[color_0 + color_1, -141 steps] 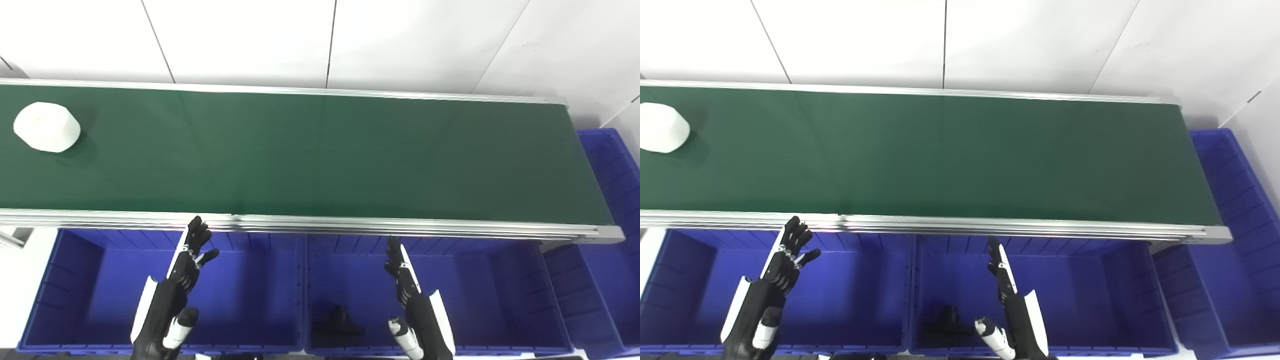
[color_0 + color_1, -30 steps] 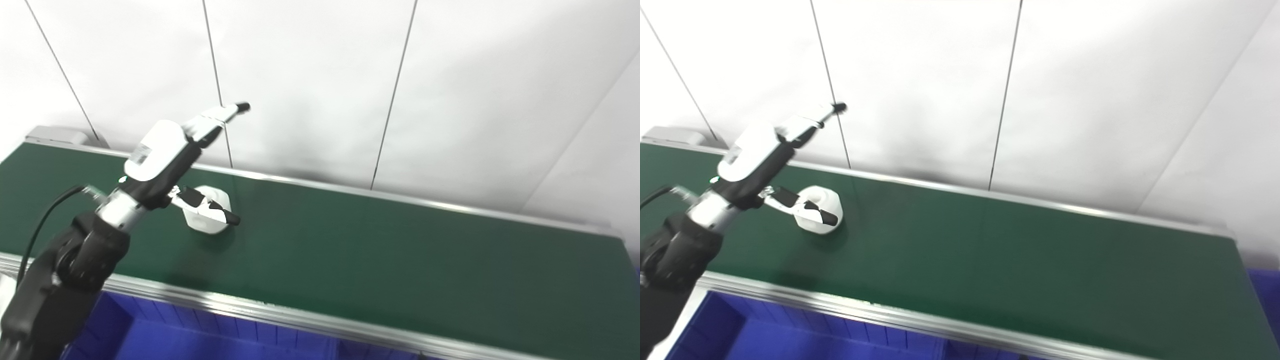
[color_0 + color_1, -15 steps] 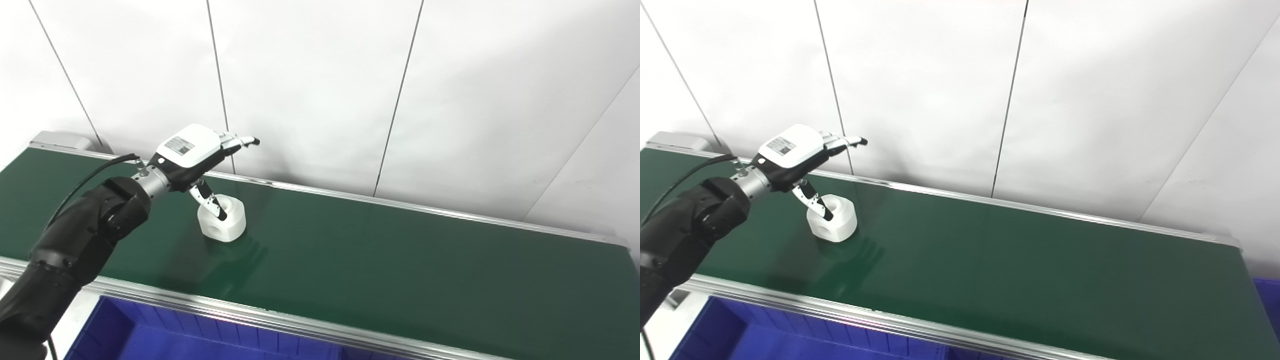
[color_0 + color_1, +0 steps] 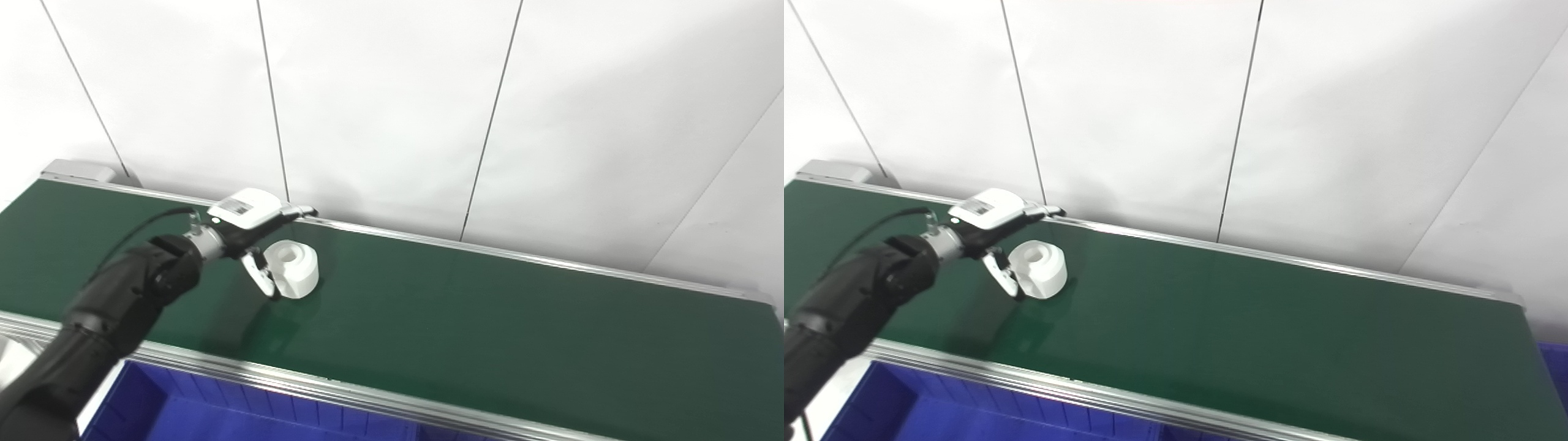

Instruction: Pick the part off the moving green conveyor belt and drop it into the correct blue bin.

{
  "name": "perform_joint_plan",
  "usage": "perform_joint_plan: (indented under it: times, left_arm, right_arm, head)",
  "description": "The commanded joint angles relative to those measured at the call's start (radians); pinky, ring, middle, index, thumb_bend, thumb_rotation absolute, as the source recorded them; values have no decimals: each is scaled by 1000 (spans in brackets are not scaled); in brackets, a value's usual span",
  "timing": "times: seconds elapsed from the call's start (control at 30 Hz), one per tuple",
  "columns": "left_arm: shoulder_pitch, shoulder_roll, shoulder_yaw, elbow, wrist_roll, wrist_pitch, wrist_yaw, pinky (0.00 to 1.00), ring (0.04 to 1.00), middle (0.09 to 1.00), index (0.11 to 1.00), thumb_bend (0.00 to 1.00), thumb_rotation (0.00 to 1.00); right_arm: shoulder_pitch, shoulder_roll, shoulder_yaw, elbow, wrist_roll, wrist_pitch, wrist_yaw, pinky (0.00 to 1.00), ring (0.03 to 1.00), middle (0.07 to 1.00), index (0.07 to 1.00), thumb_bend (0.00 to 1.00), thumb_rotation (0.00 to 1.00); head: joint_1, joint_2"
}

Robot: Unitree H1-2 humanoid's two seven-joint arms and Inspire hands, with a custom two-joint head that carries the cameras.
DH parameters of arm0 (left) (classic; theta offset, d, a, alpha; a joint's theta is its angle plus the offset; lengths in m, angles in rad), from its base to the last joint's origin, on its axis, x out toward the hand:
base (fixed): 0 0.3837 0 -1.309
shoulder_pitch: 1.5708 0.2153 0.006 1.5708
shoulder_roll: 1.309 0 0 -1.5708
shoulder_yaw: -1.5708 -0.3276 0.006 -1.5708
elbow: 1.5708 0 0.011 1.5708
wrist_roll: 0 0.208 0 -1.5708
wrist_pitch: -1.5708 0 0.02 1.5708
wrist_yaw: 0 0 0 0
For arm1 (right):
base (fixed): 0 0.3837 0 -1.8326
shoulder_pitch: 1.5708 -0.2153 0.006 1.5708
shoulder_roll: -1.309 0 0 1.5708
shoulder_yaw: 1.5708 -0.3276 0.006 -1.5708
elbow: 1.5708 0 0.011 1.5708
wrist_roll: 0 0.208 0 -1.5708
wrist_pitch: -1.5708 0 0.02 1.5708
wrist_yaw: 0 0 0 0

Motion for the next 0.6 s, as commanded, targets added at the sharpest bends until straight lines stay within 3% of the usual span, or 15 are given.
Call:
perform_joint_plan:
  times: [0.0, 0.2, 0.4, 0.5, 0.57]
  left_arm:
    - [-32, 4, -8, -4, 0, 21, 6, 786, 879, 885, 899, 1000, 292]
    - [-43, -18, -46, 43, 36, 25, 76, 766, 862, 863, 882, 1000, 260]
    - [-58, -41, -60, 57, 32, 46, 72, 778, 860, 861, 871, 1000, 239]
    - [-71, -51, -78, 98, 49, 2, 153, 713, 792, 802, 811, 989, 154]
    - [-83, -63, -97, 144, 82, -33, 272, 619, 687, 711, 714, 942, 43]
  right_arm:
    - [20, 3, 1, -36, 0, -55, 6, 970, 984, 1000, 1000, 1000, 900]
    - [27, 5, 2, -43, 0, -55, 7, 974, 991, 1000, 1000, 1000, 890]
    - [30, 7, 2, -46, -8, -55, 2, 949, 982, 1000, 1000, 1000, 892]
    - [34, 10, 3, -50, -12, -54, 1, 954, 981, 1000, 1000, 1000, 894]
    - [35, 10, 3, -53, -8, -55, 5, 958, 981, 1000, 1000, 1000, 890]
  head:
    - [0, 3]
    - [-4, 6]
    - [-7, 8]
    - [-9, 9]
    - [-9, 11]
